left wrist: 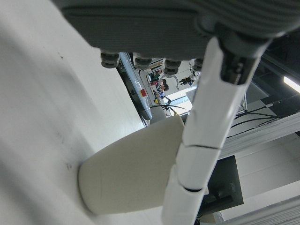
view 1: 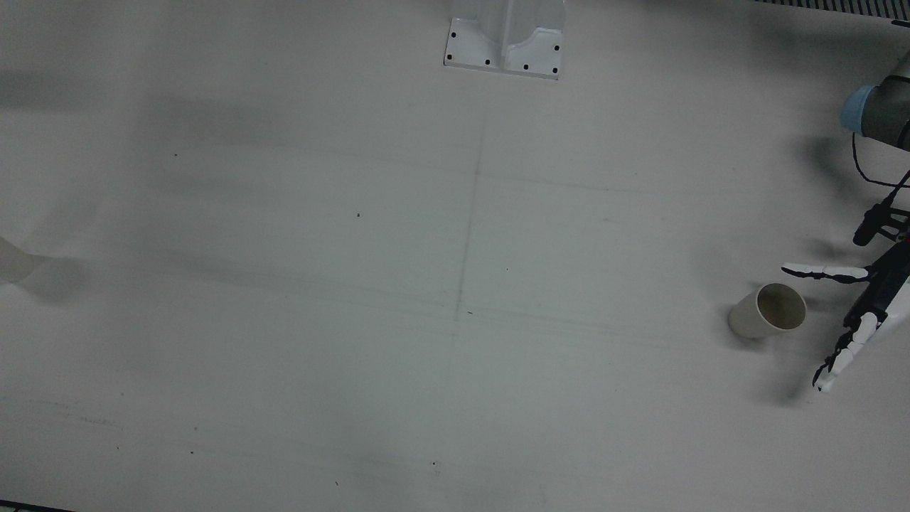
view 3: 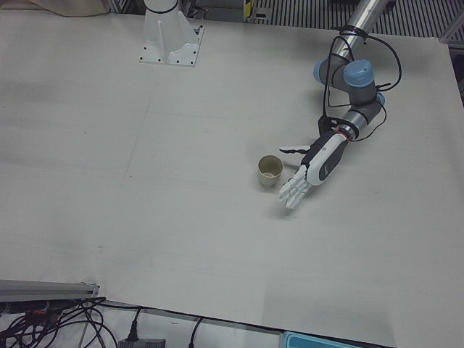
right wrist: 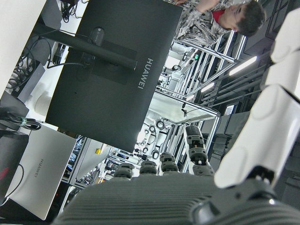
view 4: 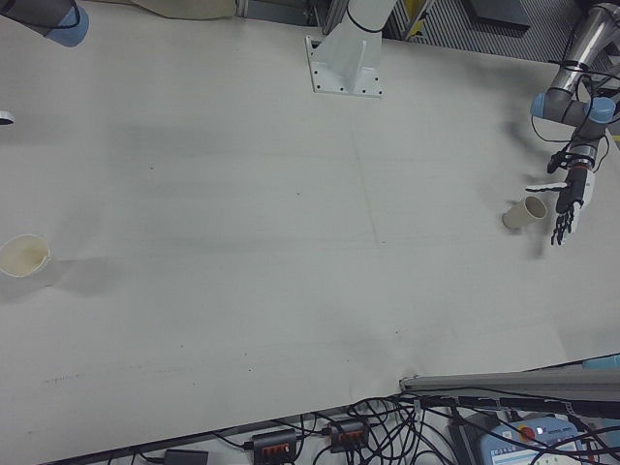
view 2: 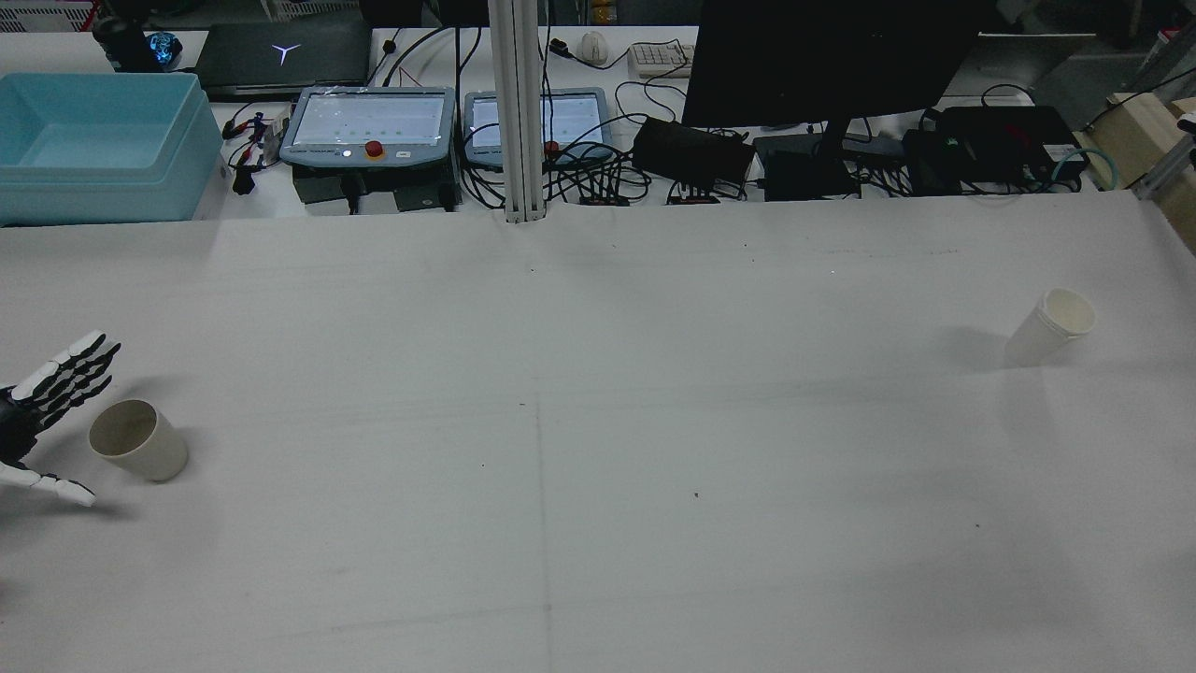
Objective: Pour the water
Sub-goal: 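Reach the left hand to the beige paper cup and wrap fingers around it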
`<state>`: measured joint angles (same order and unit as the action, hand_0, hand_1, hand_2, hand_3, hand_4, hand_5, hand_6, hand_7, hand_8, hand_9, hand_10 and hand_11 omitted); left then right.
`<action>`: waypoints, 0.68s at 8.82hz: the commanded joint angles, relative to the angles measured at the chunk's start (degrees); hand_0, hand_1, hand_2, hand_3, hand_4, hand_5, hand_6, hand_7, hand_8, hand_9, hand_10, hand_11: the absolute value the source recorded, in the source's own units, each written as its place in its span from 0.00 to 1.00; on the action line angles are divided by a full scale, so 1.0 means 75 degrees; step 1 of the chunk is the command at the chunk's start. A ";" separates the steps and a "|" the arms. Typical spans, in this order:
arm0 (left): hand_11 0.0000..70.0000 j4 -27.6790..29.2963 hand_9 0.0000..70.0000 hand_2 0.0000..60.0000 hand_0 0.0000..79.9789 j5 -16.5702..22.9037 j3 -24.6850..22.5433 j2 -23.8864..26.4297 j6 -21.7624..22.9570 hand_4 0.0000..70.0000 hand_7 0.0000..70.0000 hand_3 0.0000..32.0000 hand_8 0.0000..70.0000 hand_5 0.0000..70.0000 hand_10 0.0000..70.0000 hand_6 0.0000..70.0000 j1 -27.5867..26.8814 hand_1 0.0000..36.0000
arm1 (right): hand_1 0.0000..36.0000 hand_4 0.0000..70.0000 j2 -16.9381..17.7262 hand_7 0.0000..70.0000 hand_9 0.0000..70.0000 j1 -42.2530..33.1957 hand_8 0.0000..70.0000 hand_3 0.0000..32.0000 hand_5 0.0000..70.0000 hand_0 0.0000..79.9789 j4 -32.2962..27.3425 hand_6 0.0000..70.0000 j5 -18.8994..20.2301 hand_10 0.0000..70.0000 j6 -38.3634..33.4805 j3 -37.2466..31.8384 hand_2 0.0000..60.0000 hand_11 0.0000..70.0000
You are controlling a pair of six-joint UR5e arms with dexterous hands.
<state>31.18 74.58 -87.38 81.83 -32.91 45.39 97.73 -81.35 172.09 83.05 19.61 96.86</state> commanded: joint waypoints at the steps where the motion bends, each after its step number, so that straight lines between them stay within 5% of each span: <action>1: 0.08 -0.0195 0.01 0.00 1.00 -0.0006 0.0025 0.0187 -0.0053 0.02 0.14 0.23 0.03 0.10 0.01 0.00 -0.0063 1.00 | 0.33 0.23 0.0012 0.13 0.03 0.0007 0.04 0.00 0.19 0.57 0.0000 0.05 -0.0011 0.04 -0.0001 -0.0024 0.18 0.07; 2: 0.05 -0.0242 0.00 0.00 1.00 -0.0006 0.0025 0.0210 -0.0053 0.08 0.13 0.00 0.04 0.05 0.00 0.00 -0.0063 1.00 | 0.33 0.23 0.0012 0.13 0.03 -0.0005 0.04 0.00 0.19 0.58 0.0000 0.05 -0.0011 0.04 0.0011 -0.0024 0.18 0.07; 6: 0.07 -0.0360 0.00 0.00 1.00 0.0006 0.0025 0.0281 -0.0053 0.08 0.11 0.00 0.03 0.02 0.00 0.00 -0.0063 1.00 | 0.33 0.22 0.0035 0.12 0.03 -0.0005 0.03 0.00 0.19 0.58 0.0000 0.04 0.0000 0.04 0.0011 -0.0024 0.18 0.06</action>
<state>28.74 74.53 -87.19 83.85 -33.31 44.92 97.93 -81.38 172.09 83.04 19.61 96.68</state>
